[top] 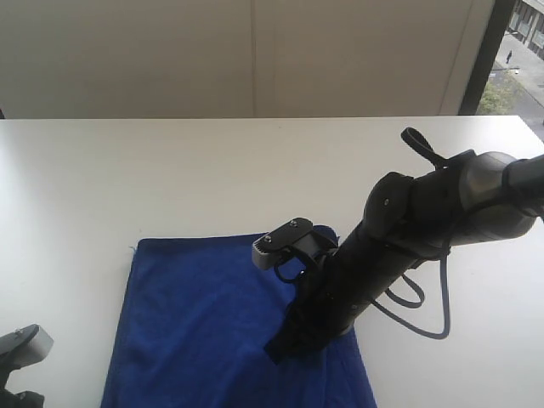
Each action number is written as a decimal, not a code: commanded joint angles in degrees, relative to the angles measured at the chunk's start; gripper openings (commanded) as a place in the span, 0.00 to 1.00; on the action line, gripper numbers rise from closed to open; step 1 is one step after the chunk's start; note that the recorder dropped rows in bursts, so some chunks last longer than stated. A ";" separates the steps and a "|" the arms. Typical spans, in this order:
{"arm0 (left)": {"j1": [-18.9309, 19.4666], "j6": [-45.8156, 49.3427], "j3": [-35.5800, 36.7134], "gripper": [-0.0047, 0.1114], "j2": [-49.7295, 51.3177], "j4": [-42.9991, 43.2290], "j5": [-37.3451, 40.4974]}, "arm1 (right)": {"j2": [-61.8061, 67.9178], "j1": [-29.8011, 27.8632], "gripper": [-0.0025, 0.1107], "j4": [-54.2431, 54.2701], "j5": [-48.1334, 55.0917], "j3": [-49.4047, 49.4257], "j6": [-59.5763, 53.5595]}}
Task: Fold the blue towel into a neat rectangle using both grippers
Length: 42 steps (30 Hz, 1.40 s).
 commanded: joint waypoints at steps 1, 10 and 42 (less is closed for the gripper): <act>0.27 -0.20 0.04 0.04 0.00 -0.21 -0.03 | 2.54 0.04 0.08 -1.37 -0.75 0.96 -0.92; 0.27 -2.37 0.14 0.04 0.00 1.41 -1.06 | 2.54 0.04 0.08 -1.37 -0.75 0.96 -0.92; 0.27 -11.15 0.70 0.04 -0.11 14.29 -5.43 | 2.54 0.04 0.08 -1.37 -1.34 0.96 0.96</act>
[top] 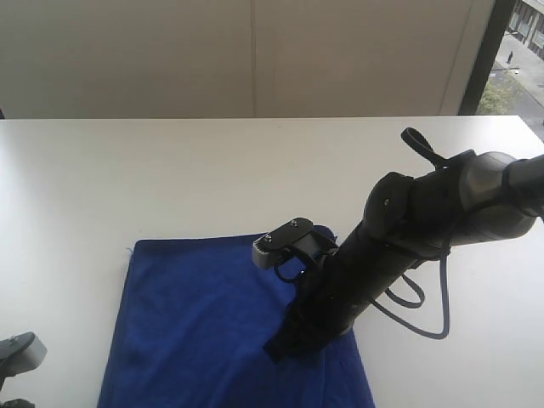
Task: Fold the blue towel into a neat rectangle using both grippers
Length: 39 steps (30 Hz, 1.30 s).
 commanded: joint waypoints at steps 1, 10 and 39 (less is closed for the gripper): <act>0.27 -0.21 0.71 0.04 0.10 3.39 -2.09 | 2.54 0.04 0.08 -1.37 -1.24 0.96 -0.06; 0.27 -0.31 0.71 0.36 0.10 3.39 -4.21 | 2.54 0.04 0.08 -1.37 -0.79 0.96 -0.06; 0.27 -1.28 -2.11 0.49 -1.23 7.01 -3.82 | 2.54 0.04 0.08 -1.37 0.09 0.96 -0.06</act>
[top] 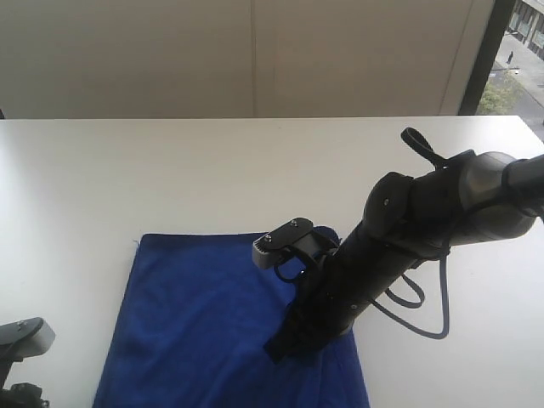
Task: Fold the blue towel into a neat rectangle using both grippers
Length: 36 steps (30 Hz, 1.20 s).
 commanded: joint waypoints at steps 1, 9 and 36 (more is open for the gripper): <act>0.27 -0.27 0.33 0.49 -1.54 2.91 -3.60 | 2.54 0.04 0.08 -1.37 -0.02 1.00 -0.06; 0.27 -0.51 -4.79 0.49 -11.49 5.51 1.38 | 2.54 0.04 0.08 -1.37 -0.02 1.00 -0.06; 0.16 -3.75 5.63 0.16 -12.32 3.10 3.55 | 2.54 0.04 0.08 -1.37 -0.24 1.00 -0.06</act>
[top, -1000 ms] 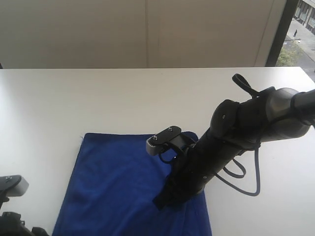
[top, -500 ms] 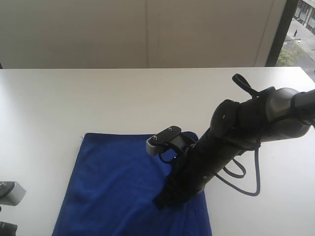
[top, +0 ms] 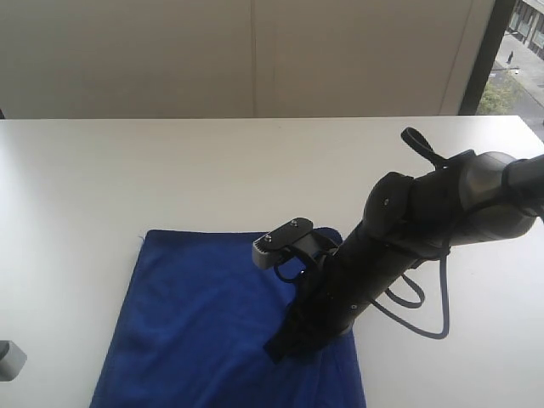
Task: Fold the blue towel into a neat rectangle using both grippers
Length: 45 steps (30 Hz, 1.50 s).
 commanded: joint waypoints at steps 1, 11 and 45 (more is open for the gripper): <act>0.06 -1.68 0.34 0.16 0.95 -1.00 2.60 | 2.54 0.04 0.08 -1.37 -0.25 1.00 -0.06; 0.06 17.71 -13.33 0.12 -1.10 -21.67 7.72 | -3.54 0.04 0.08 -1.35 -3.69 0.88 -1.08; -3.48 38.25 -40.62 0.12 47.40 -26.57 2.98 | -18.41 -5.00 0.32 -0.84 5.80 16.85 8.22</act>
